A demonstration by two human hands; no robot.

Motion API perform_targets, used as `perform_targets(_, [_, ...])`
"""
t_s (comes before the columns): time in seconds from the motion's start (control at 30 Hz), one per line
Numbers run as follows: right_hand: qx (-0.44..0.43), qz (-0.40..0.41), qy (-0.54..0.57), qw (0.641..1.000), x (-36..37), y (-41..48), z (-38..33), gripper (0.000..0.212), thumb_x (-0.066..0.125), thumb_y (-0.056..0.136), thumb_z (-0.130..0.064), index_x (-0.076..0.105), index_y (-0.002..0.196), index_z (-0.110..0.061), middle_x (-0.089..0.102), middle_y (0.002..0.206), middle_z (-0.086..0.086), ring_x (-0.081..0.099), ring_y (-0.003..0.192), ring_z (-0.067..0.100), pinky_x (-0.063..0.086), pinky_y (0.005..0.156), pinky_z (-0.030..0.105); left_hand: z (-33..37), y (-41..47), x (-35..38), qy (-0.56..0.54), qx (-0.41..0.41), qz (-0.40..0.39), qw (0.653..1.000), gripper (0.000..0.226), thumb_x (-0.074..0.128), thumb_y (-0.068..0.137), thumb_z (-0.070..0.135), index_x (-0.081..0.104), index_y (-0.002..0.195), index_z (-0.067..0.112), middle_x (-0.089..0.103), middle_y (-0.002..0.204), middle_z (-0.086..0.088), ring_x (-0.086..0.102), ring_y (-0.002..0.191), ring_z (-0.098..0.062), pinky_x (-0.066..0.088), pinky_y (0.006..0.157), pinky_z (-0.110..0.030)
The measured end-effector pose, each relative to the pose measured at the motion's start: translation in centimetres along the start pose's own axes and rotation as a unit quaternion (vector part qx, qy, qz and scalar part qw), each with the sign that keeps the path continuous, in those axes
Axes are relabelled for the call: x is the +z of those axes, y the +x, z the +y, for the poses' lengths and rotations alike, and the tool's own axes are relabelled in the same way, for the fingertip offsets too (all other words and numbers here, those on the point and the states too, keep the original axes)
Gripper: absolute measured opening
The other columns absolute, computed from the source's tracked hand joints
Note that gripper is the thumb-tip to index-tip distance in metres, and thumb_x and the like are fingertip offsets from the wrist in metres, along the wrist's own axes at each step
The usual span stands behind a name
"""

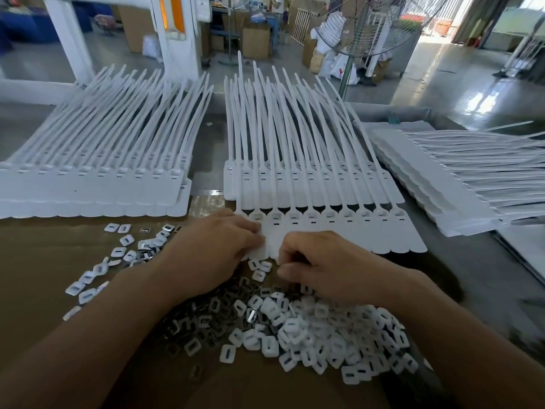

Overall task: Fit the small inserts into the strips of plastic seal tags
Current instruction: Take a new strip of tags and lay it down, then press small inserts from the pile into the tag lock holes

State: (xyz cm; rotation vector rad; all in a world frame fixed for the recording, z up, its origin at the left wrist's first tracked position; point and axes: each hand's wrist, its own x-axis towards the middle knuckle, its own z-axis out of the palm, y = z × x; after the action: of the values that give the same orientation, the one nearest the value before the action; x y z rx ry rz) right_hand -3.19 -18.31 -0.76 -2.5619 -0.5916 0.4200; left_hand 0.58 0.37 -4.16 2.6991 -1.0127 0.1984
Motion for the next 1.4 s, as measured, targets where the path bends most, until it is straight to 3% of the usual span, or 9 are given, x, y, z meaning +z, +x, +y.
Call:
perform_targets(0.17, [0.019, 0.086, 0.079, 0.993, -0.6, 0.4, 0.3, 0.020, 0.057, 0.088, -0.020, 0.047, 0.072, -0.024, 0.051, 0.063, -0.012, 0.046, 0.056, -0.008, 0.038, 0.054, 0.007, 0.5, 0.0, -0.6, 0.039, 0.026, 0.014, 0.999, 0.028, 0.052, 0.085, 0.014, 0.067, 0.105, 0.024, 0.065, 0.112, 0.008, 0.059, 0.102, -0.009, 0.048, 0.088, -0.027])
perform_targets(0.4, [0.032, 0.161, 0.120, 0.979, -1.4, 3.0, 0.0, 0.023, 0.067, 0.082, -0.015, 0.058, 0.074, -0.034, 0.066, 0.070, -0.010, 0.063, 0.062, 0.001, 0.053, 0.064, 0.015, 1.4, 0.3, -0.4, 0.125, 0.013, -0.055, 0.991, 0.039, 0.036, 0.086, 0.014, 0.051, 0.121, 0.023, 0.059, 0.119, 0.008, 0.058, 0.099, -0.011, 0.048, 0.084, -0.029])
perform_targets(0.5, [0.041, 0.163, 0.132, 0.977, -1.4, 5.3, -0.6, 0.019, 0.066, 0.083, -0.010, 0.063, 0.072, -0.026, 0.070, 0.074, -0.003, 0.066, 0.066, 0.007, 0.056, 0.069, 0.021, 1.9, 0.4, -0.5, 0.131, 0.003, -0.056, 0.990, 0.043, 0.034, 0.084, 0.012, 0.051, 0.121, 0.023, 0.057, 0.121, 0.007, 0.058, 0.099, -0.013, 0.047, 0.085, -0.028])
perform_targets(0.6, [0.040, 0.164, 0.108, 0.980, -0.9, 7.5, -1.2, 0.010, 0.065, 0.083, -0.008, 0.071, 0.086, -0.016, 0.069, 0.083, -0.004, 0.060, 0.073, 0.004, 0.049, 0.072, 0.017, 2.0, 0.1, -0.6, 0.142, 0.002, -0.052, 0.988, 0.039, 0.034, 0.083, 0.013, 0.054, 0.115, 0.023, 0.059, 0.112, 0.006, 0.057, 0.092, -0.014, 0.048, 0.081, -0.028])
perform_targets(0.7, [0.042, 0.163, 0.099, 0.981, -0.5, 9.0, -1.6, 0.016, 0.060, 0.084, -0.006, 0.073, 0.091, -0.011, 0.059, 0.072, -0.009, 0.053, 0.068, 0.001, 0.044, 0.066, 0.014, 2.1, 0.0, -0.6, 0.150, 0.003, -0.057, 0.987, 0.037, 0.034, 0.084, 0.014, 0.054, 0.114, 0.022, 0.057, 0.110, 0.005, 0.056, 0.089, -0.015, 0.047, 0.077, -0.027])
perform_targets(0.83, [0.046, 0.135, 0.071, 0.987, -0.4, 9.5, -1.7, 0.017, 0.060, 0.082, -0.005, 0.074, 0.087, -0.012, 0.053, 0.064, -0.015, 0.048, 0.061, 0.001, 0.038, 0.058, 0.012, 2.2, 0.2, -0.6, 0.165, -0.003, -0.061, 0.984, 0.036, 0.035, 0.084, 0.014, 0.053, 0.114, 0.021, 0.058, 0.109, 0.002, 0.056, 0.089, -0.017, 0.041, 0.069, -0.025])
perform_targets(1.07, [0.069, 0.135, 0.051, 0.987, -0.1, 9.5, -2.1, 0.021, 0.059, 0.078, -0.002, 0.073, 0.077, -0.018, 0.062, 0.070, -0.010, 0.061, 0.085, 0.013, 0.050, 0.075, 0.025, 1.8, 0.1, -0.3, 0.153, -0.005, -0.049, 0.987, 0.038, 0.035, 0.083, 0.014, 0.055, 0.115, 0.021, 0.061, 0.103, 0.001, 0.057, 0.085, -0.017, 0.049, 0.074, -0.029])
perform_targets(1.2, [0.079, 0.168, 0.047, 0.982, 0.1, 9.7, -1.9, 0.024, 0.062, 0.077, -0.004, 0.057, 0.065, -0.024, 0.062, 0.080, -0.005, 0.061, 0.090, 0.017, 0.053, 0.079, 0.033, 1.9, -0.1, -0.4, 0.153, 0.001, -0.051, 0.987, 0.039, 0.035, 0.083, 0.015, 0.054, 0.117, 0.021, 0.059, 0.108, 0.001, 0.056, 0.089, -0.017, 0.047, 0.075, -0.028])
perform_targets(1.4, [0.057, 0.137, 0.099, 0.984, -0.7, 9.1, -1.5, 0.007, 0.071, 0.077, -0.011, 0.065, 0.078, -0.016, 0.055, 0.070, -0.012, 0.058, 0.077, 0.009, 0.048, 0.068, 0.020, 2.1, 0.1, -0.9, 0.168, 0.002, -0.070, 0.983, 0.034, 0.034, 0.084, 0.017, 0.055, 0.112, 0.022, 0.056, 0.114, 0.005, 0.056, 0.086, -0.015, 0.036, 0.066, -0.023])
